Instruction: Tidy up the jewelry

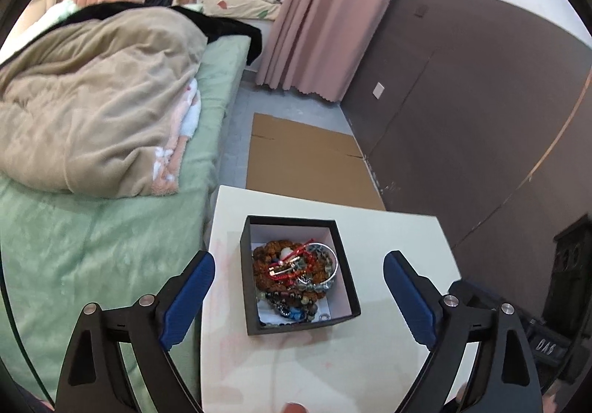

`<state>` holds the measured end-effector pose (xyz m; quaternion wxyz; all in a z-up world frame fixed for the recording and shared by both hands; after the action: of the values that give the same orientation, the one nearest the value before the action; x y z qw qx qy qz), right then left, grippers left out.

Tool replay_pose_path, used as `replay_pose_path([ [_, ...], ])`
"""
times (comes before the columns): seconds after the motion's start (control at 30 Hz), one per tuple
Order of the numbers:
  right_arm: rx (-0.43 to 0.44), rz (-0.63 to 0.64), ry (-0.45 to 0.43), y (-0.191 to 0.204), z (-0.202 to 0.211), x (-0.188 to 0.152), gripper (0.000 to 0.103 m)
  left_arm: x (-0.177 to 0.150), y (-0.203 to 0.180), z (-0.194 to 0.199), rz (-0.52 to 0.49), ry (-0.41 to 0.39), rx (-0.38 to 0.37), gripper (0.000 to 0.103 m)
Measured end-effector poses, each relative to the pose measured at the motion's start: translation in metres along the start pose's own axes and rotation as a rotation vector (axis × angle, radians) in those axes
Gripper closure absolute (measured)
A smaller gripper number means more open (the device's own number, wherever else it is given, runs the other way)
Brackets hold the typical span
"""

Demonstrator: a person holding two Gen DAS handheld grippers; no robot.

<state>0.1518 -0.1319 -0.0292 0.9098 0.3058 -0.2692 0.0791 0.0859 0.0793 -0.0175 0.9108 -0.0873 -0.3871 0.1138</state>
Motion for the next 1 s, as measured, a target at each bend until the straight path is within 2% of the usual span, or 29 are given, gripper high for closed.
replay_pose_path([
  [0.17,-0.030,-0.006,-0.013,-0.009,0.012,-0.001,0.000,-0.009,-0.016,0.008,-0.068,-0.022,0.034,0.003],
  [0.33,-0.063,-0.021,-0.034,-0.020,0.029,-0.004,0.000,-0.016,-0.031,0.013,-0.124,-0.033,0.037,0.002],
  [0.63,-0.108,-0.030,-0.080,-0.034,0.055,-0.009,0.000,-0.025,-0.046,0.023,-0.159,-0.058,0.032,0.000],
  [1.0,-0.155,0.036,-0.144,-0.032,0.083,-0.017,0.000,-0.035,-0.063,0.043,-0.228,-0.098,0.048,0.000],
])
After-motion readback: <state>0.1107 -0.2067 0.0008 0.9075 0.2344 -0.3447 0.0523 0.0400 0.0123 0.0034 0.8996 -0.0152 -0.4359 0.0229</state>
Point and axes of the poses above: each gripper's, at about its wrist camera, not at the fingertips, and z roughly against the way its jaws point, y to its left, x to its top, the point moved 3 cm from there along -z, roughly the way its jaws point, and after that the axes turned 6 degrees about -z, right-handed, at the moved point
